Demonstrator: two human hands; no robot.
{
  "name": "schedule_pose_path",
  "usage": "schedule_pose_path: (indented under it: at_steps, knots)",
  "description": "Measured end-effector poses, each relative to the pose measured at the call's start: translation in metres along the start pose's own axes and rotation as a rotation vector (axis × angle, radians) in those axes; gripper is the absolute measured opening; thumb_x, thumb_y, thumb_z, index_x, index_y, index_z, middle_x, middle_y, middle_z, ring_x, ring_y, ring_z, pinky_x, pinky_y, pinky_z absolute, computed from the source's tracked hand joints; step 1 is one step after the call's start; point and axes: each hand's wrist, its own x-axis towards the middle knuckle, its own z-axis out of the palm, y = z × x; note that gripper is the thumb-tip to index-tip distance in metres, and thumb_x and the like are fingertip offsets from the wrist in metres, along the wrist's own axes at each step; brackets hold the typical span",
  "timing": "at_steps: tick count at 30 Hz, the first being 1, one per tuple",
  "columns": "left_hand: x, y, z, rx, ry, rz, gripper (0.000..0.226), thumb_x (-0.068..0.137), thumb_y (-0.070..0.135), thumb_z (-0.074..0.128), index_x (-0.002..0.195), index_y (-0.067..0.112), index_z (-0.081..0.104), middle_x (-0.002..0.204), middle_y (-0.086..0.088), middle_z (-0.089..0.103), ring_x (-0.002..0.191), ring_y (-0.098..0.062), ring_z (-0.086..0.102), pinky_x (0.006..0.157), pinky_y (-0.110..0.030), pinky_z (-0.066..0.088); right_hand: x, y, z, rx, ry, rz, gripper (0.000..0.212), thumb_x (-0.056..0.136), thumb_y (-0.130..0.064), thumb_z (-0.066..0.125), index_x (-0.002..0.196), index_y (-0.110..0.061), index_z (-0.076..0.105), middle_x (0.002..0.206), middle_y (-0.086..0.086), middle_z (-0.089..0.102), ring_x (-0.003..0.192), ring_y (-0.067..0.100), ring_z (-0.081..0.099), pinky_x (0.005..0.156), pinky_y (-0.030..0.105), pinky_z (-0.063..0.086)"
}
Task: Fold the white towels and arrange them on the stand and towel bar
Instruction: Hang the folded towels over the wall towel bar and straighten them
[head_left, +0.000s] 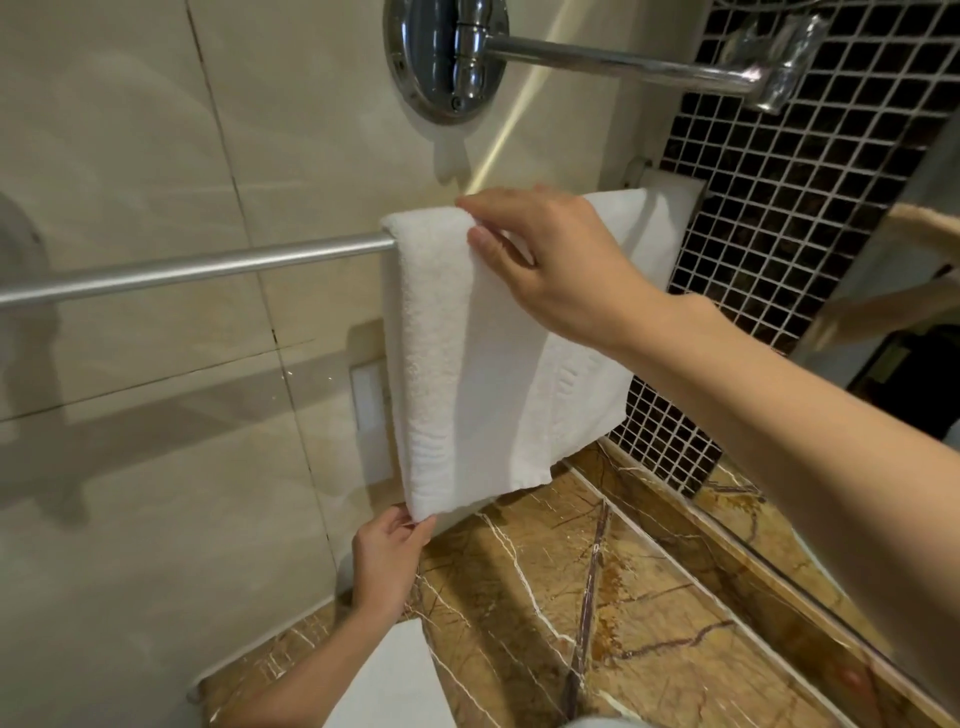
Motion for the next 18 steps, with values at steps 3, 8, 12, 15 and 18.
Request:
schedule_pose_path:
  at_steps: [3,8,12,15,18]
  knots:
    - [-0.006,0.004,-0.004,0.025,-0.026,0.014,0.027,0.077,0.004,0.075,0.097,0.02,0.067,0.082,0.015,0.074,0.078,-0.005,0.07,0.067,-0.013,0.052,-0.008,-0.008,0.002,-0.019,0.016,0.038,0.032,0.098,-0.022,0.044,0.119,-0.003,0.058,0.119,0.013,0.061,0.117,0.033,0.049,0.099,0.04,0.027]
    - [-0.022,0.005,-0.023,0.142,-0.069,-0.086,0.042,0.083,0.012,0.072,0.121,0.021,0.058,0.108,-0.001,0.068,0.094,-0.01,0.066,0.07,-0.014,0.052,-0.046,-0.03,0.01,-0.04,0.153,0.113,0.04,0.094,-0.017,0.051,0.133,-0.01,0.053,0.138,0.018,0.049,0.127,0.033,0.044,0.108,0.048,0.03]
    - [-0.047,0.01,-0.052,0.366,-0.104,0.03,0.05,0.088,0.017,0.066,0.136,0.018,0.05,0.128,0.006,0.055,0.116,-0.011,0.055,0.098,-0.025,0.046,-0.102,-0.054,0.043,0.11,0.205,0.256,0.037,0.093,-0.015,0.055,0.129,-0.008,0.056,0.136,0.017,0.05,0.125,0.031,0.046,0.106,0.045,0.038]
    - [-0.076,0.01,-0.083,0.599,-0.158,0.211,0.044,0.091,0.018,0.06,0.134,0.016,0.052,0.135,0.012,0.047,0.124,-0.004,0.044,0.104,-0.009,0.028,-0.156,-0.085,0.076,0.174,0.103,0.364,0.035,0.091,-0.015,0.06,0.126,-0.011,0.059,0.134,0.011,0.054,0.124,0.027,0.05,0.108,0.049,0.038]
    - [-0.105,0.009,-0.116,0.813,-0.26,0.374,0.047,0.091,0.025,0.057,0.137,0.022,0.049,0.14,0.016,0.039,0.133,-0.008,0.036,0.111,-0.012,0.02,-0.208,-0.119,0.101,0.178,-0.052,0.443,0.042,0.089,-0.017,0.063,0.13,-0.014,0.058,0.139,0.007,0.052,0.129,0.025,0.048,0.113,0.044,0.032]
